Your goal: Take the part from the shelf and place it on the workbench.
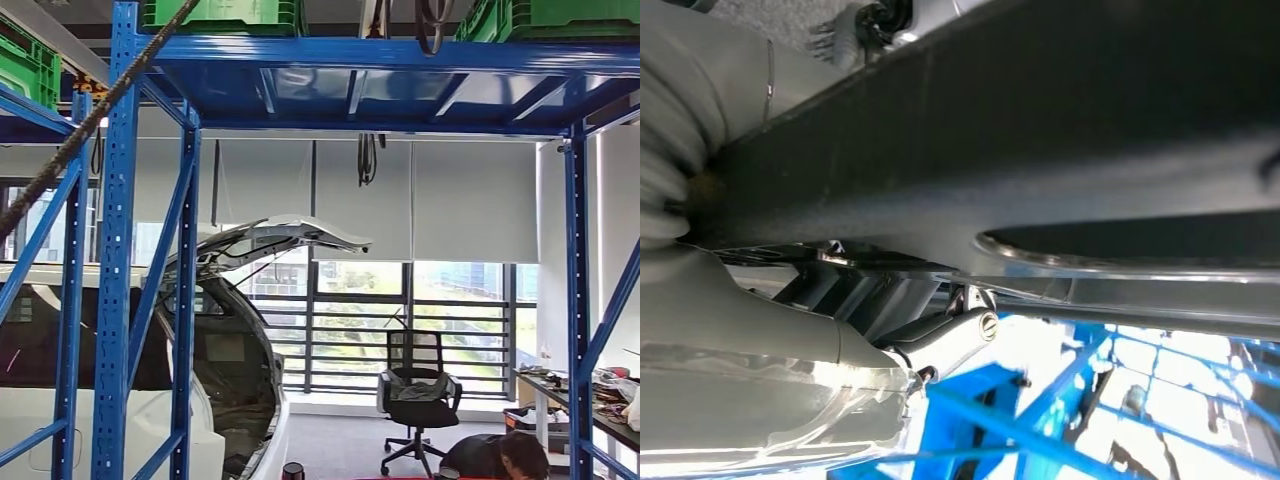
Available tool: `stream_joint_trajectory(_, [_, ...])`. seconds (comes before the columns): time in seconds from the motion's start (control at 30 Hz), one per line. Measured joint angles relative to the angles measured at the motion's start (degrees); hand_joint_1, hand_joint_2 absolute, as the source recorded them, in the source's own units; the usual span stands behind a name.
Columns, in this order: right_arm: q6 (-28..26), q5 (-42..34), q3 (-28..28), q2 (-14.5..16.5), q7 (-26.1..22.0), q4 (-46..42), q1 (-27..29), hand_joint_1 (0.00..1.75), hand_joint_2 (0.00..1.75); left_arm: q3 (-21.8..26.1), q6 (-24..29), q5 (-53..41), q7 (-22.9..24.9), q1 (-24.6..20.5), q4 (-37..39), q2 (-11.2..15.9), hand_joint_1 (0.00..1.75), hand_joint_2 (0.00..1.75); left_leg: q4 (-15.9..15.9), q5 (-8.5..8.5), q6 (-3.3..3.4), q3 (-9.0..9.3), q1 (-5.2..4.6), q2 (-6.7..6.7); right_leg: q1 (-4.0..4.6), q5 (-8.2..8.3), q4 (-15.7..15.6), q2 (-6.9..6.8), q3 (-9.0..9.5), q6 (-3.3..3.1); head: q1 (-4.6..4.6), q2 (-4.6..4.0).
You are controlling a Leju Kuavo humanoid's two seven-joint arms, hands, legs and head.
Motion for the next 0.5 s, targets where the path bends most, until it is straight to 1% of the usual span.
stream_joint_trajectory(0.03, [-0.06,0.31,0.05,-0.02,-0.21,0.04,-0.01,1.75,1.75,0.03,0.06,0.04,0.26,0.14,0.0,0.23,0.0,1.75,-0.16,-0.04,0.32,-0.1,0.1,-0.47,-0.02,-0.2,0.14,-0.25,-0.03,0.2,0.01,0.01])
stream_joint_trajectory(0.07, [-0.15,0.67,0.09,-0.02,-0.47,0.09,-0.04,1.75,1.75,0.08,0.16,0.1,0.44,0.26,-0.01,0.57,0.0,1.75,-0.26,0.01,0.68,-0.17,0.23,-0.96,-0.09,-0.71,0.63,0.23,-0.23,0.46,0.01,0.01])
stream_joint_trajectory(0.1, [-0.28,1.07,0.09,-0.02,-0.74,0.13,-0.06,1.75,1.75,0.11,0.27,0.16,0.53,0.34,-0.01,0.88,0.0,1.75,-0.35,0.14,0.99,-0.22,0.39,-1.4,-0.22,-1.79,2.02,1.22,-0.78,0.75,0.0,0.01])
stream_joint_trajectory(0.13, [-0.39,1.45,0.09,-0.03,-0.99,0.19,-0.07,1.75,1.75,0.14,0.36,0.2,0.6,0.35,-0.02,1.2,0.0,1.75,-0.42,0.26,1.27,-0.26,0.53,-1.87,-0.38,-3.42,4.56,2.46,-1.86,1.04,0.0,0.01])
stream_joint_trajectory(0.17, [-0.46,1.78,0.11,-0.04,-1.2,0.34,-0.09,1.75,1.75,0.17,0.45,0.21,0.66,0.35,-0.02,1.57,0.0,1.75,-0.42,0.35,1.48,-0.36,0.55,-2.36,-0.56,-5.34,8.25,3.64,-3.5,1.23,-0.01,0.0])
stream_joint_trajectory(0.2, [-0.51,2.07,0.15,-0.04,-1.36,0.55,-0.08,1.75,1.75,0.19,0.49,0.19,0.73,0.35,-0.02,1.88,0.0,1.75,-0.41,0.42,1.62,-0.44,0.52,-2.89,-0.69,-7.07,12.37,4.19,-5.38,1.33,-0.01,0.0])
stream_joint_trajectory(0.23, [-0.51,2.32,0.2,-0.05,-1.46,0.8,-0.08,1.75,1.75,0.2,0.5,0.13,0.8,0.37,-0.02,2.19,0.0,1.75,-0.41,0.48,1.7,-0.49,0.47,-3.46,-0.76,-8.01,15.65,4.37,-6.94,1.39,-0.01,0.0])
stream_joint_trajectory(0.27, [-0.51,2.51,0.25,-0.04,-1.55,1.05,-0.1,1.75,1.75,0.2,0.54,0.07,0.9,0.42,-0.02,2.48,0.0,1.75,-0.4,0.54,1.77,-0.51,0.42,-4.04,-0.79,-7.87,17.2,4.44,-7.75,1.36,-0.01,0.0])
stream_joint_trajectory(0.3, [-0.51,2.66,0.27,-0.03,-1.62,1.26,-0.17,1.75,1.75,0.21,0.63,0.02,0.98,0.47,-0.03,2.73,0.0,1.75,-0.39,0.59,1.8,-0.49,0.37,-4.64,-0.79,-6.55,16.36,4.55,-7.47,1.26,-0.01,0.0])
stream_joint_trajectory(0.33, [-0.51,2.77,0.28,0.02,-1.71,1.45,-0.32,1.75,1.75,0.23,0.79,0.03,1.02,0.51,-0.03,2.97,0.0,1.75,-0.38,0.65,1.77,-0.44,0.33,-5.28,-0.79,-4.32,13.33,4.89,-6.19,1.05,-0.01,0.0])
stream_joint_trajectory(0.37, [-0.52,2.83,0.28,0.09,-1.78,1.6,-0.56,1.75,1.75,0.29,0.95,0.09,1.04,0.52,-0.04,3.18,0.0,1.75,-0.38,0.72,1.71,-0.42,0.34,-5.86,-0.79,-1.98,9.24,5.85,-4.5,0.73,-0.01,0.0])
stream_joint_trajectory(0.4, [-0.55,2.88,0.28,0.2,-1.87,1.75,-0.79,1.75,1.75,0.41,1.07,0.21,1.0,0.46,-0.05,3.42,0.0,1.75,-0.35,0.84,1.55,-0.5,0.28,-6.44,-0.81,-0.2,5.62,6.97,-2.94,0.42,-0.01,0.0])
stream_joint_trajectory(0.43, [-0.62,2.93,0.28,0.32,-2.02,1.9,-0.98,1.75,1.75,0.58,1.13,0.38,0.92,0.39,-0.07,3.64,0.0,1.75,-0.32,1.02,1.28,-0.7,0.34,-6.99,-0.79,0.89,3.08,7.92,-1.92,0.19,0.0,0.0])
stream_joint_trajectory(0.47, [-0.77,3.03,0.29,0.44,-2.22,2.05,-1.09,1.75,1.75,0.81,1.13,0.57,0.8,0.35,-0.09,3.9,0.0,1.75,-0.32,1.23,0.96,-0.96,0.45,-7.51,-0.74,1.19,1.91,8.54,-1.52,0.05,0.0,0.0])
stream_joint_trajectory(0.5, [-0.96,3.19,0.3,0.55,-2.48,2.19,-1.16,1.75,1.75,1.08,1.13,0.8,0.63,0.38,-0.11,4.13,0.0,1.75,-0.35,1.5,0.56,-1.22,0.52,-8.05,-0.68,1.16,1.7,8.37,-1.48,0.01,0.0,0.0])
